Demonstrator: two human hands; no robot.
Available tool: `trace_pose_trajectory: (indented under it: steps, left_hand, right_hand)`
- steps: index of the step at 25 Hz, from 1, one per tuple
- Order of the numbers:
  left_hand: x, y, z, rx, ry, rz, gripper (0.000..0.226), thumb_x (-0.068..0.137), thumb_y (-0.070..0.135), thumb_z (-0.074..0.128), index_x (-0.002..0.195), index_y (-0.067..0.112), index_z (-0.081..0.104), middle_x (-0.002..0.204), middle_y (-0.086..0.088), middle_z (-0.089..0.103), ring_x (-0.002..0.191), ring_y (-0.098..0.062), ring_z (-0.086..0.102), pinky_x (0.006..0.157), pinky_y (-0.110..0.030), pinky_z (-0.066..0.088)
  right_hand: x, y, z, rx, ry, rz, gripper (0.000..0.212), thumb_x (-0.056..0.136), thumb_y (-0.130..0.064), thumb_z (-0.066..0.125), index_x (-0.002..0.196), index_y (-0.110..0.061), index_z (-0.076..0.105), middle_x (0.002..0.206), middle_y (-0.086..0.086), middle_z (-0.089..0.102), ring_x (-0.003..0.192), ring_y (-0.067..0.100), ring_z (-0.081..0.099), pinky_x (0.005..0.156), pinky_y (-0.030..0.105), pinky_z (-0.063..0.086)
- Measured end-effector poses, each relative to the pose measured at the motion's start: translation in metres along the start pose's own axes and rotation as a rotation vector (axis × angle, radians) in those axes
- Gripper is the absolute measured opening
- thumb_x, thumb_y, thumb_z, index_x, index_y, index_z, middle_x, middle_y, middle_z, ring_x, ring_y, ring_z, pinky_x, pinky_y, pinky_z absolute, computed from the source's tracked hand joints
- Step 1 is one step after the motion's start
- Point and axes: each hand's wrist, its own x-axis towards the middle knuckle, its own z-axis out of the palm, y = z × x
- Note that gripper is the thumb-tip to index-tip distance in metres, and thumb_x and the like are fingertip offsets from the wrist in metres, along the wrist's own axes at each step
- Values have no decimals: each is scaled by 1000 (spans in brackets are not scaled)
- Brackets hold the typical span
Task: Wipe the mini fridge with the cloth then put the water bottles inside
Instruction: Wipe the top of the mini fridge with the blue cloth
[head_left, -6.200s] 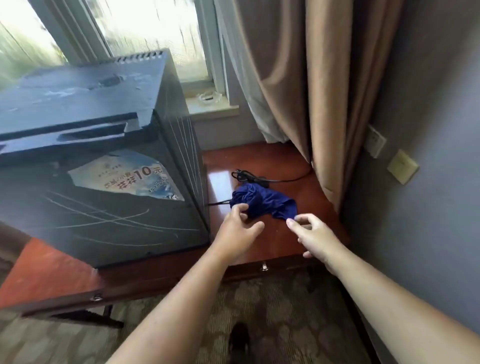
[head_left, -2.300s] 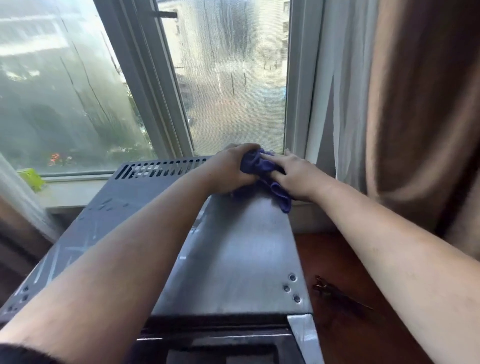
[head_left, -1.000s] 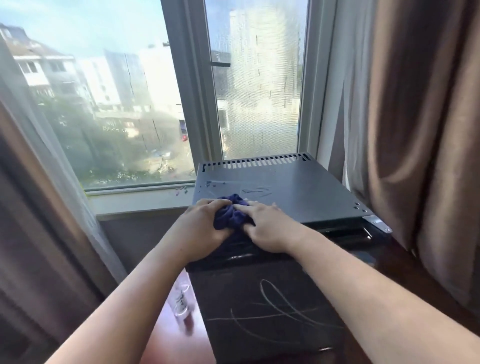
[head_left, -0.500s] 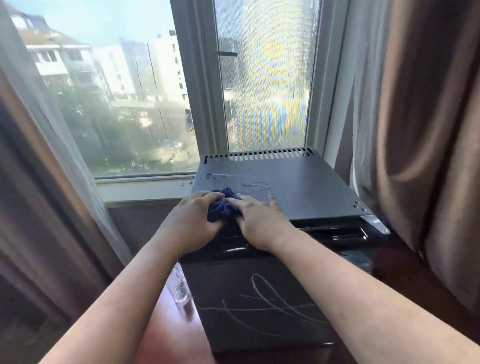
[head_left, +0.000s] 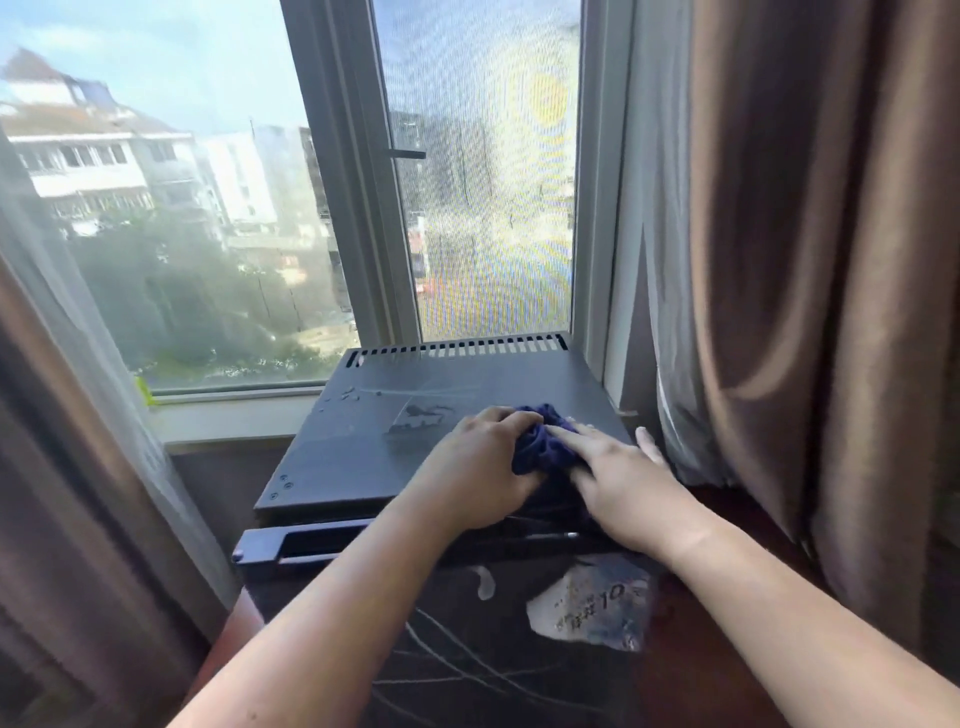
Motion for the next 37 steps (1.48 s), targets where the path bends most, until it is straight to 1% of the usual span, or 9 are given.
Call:
trace_pose_trajectory:
  steps: [6, 12, 17, 21, 23, 26, 30, 33, 37]
  left_hand:
    - [12, 10, 3, -56, -54, 14, 65, 88, 40, 67, 150, 30, 51, 152, 0, 55, 138, -25, 53, 116, -39, 42]
    - [14, -29, -15, -107, -110, 32, 70, 85, 38, 70, 152, 30, 50, 154, -1, 53, 139, -24, 53, 118, -42, 41]
    - [13, -99, -43, -118, -96, 35, 70, 85, 28, 77, 150, 30, 53, 154, 4, 54, 140, -14, 52, 120, -28, 35]
    - [-5, -167, -70, -115, -98, 2, 70, 81, 37, 74, 148, 33, 55, 151, 10, 56, 140, -7, 51, 121, -28, 35]
    - [-5, -199, -81, -123, -75, -8, 69, 80, 36, 76, 146, 32, 58, 147, 14, 57, 134, 1, 53, 118, -16, 34]
    - [8, -243, -91, -130, -37, -46, 64, 82, 29, 79, 143, 32, 60, 136, 18, 59, 120, 10, 52, 101, 4, 29]
    - [47, -281, -91, -159, -17, -53, 66, 80, 30, 75, 144, 28, 60, 144, 4, 62, 129, -10, 59, 111, -19, 39]
    - [79, -294, -85, -107, -44, -43, 67, 85, 24, 77, 148, 25, 55, 151, -1, 56, 139, -17, 53, 114, -21, 34]
    - [112, -269, -70, 2, -117, 19, 70, 91, 37, 73, 154, 25, 46, 158, -1, 47, 147, -24, 44, 124, -35, 29]
  right_hand:
    - [-9, 2, -9, -75, 7, 39, 54, 106, -29, 36, 158, -38, 26, 168, -9, 26, 155, 6, 19, 127, 50, -1]
    - [20, -19, -2, -115, -73, 8, 57, 105, -34, 37, 159, -38, 21, 170, -6, 18, 156, 11, 18, 127, 51, 4]
    - [60, -65, 22, -142, -139, -76, 63, 102, -52, 35, 160, -39, 14, 171, -6, 13, 157, 12, 13, 127, 53, 1]
    - [92, -116, 44, -199, -209, -199, 79, 92, -71, 36, 160, -41, 11, 171, -6, 14, 156, 15, 19, 126, 55, 3]
    - [118, -139, 57, -242, -221, -231, 81, 92, -72, 37, 160, -40, 9, 171, -6, 13, 155, 18, 21, 125, 57, 4]
    - [163, -166, 78, -261, -232, -222, 78, 94, -69, 36, 160, -39, 6, 172, -4, 10, 156, 19, 20, 125, 59, 2]
    - [215, -176, 93, -266, -232, -141, 74, 97, -65, 32, 160, -40, 5, 172, -3, 6, 157, 18, 16, 124, 60, -3]
    - [235, -173, 96, -241, -224, -64, 69, 100, -62, 27, 161, -40, 2, 173, -2, 3, 158, 18, 9, 122, 57, -8]
    - [231, -145, 85, -258, -179, 18, 66, 102, -58, 25, 161, -38, 3, 172, 0, 7, 158, 16, 7, 124, 56, -10]
